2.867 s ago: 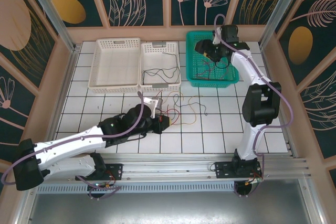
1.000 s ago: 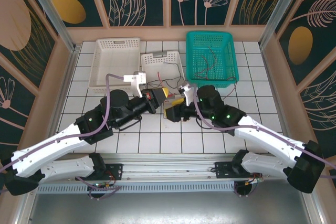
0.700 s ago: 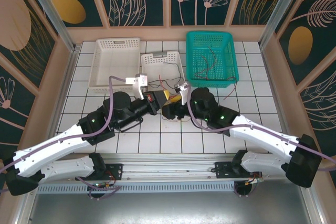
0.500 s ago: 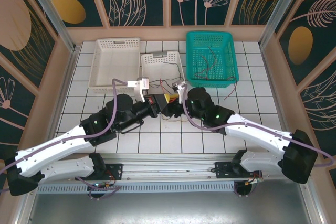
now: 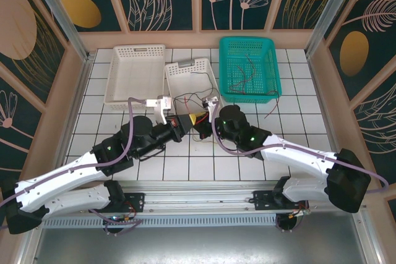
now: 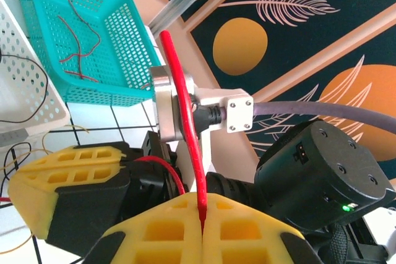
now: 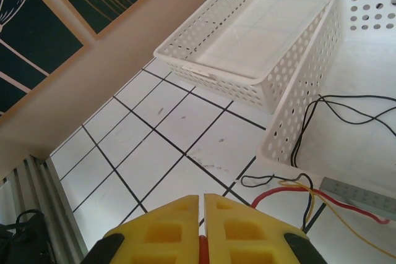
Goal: Untangle the cables
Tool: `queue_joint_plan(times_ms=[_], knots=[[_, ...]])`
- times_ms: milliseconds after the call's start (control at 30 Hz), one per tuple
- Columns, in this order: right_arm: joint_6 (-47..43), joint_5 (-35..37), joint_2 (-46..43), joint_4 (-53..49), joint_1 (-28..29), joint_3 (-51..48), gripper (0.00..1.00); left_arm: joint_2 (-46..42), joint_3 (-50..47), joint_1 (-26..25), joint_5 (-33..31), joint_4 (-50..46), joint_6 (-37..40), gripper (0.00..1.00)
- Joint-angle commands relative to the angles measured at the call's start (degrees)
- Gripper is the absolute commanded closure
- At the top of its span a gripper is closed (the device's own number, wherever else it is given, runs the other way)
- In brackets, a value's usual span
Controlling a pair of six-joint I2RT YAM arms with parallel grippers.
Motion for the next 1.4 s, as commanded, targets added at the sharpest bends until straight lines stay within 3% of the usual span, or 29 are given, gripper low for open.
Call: queue_joint_plan(times_ms=[0,67,133,367,500,667,933,1367], knots=[[2.0,-0.67,-0.13,4.48,-3.9,-2.17,1.0,-2.8,-2.07,-0.36,-0.63,1.33,-1.0,0.72],[4.34,-4.72,-0.12,7.46,-7.15,-3.85,1.0,-4.33,-4.1,-0.34,-1.22,0.61,-1.87,0.54],[6.94,-9.8,0.18,10.98,-10.53,-5.56,1.0,-6.2,-6.76,-0.35,-1.89,0.07,-2.93,0.46],[7.94,-15.95,2.87,12.81,-13.77,-6.3,1.0,-10.01,-17.32,-0.36,-2.16,1.42,-7.59,0.45],[7.62,-21.86,-0.9,17.33,-13.64,-10.53,1.0,-11.12,-21.57,-0.34,-3.67,1.52,-9.58,0.45],[4.4,-27.32,-7.13,13.86,-13.74,-15.83,1.0,-13.78,-24.83,-0.36,-6.37,0.48,-11.46,0.43],[4.43,-26.19,-16.44,8.65,-13.95,-23.87,1.0,-13.6,-29.03,-0.36,-10.37,1.94,-14.42,0.31],[8.43,-24.22,-26.55,3.0,-13.74,-31.98,1.0,5.16,-22.69,0.0,-16.02,5.61,-14.17,0.22]])
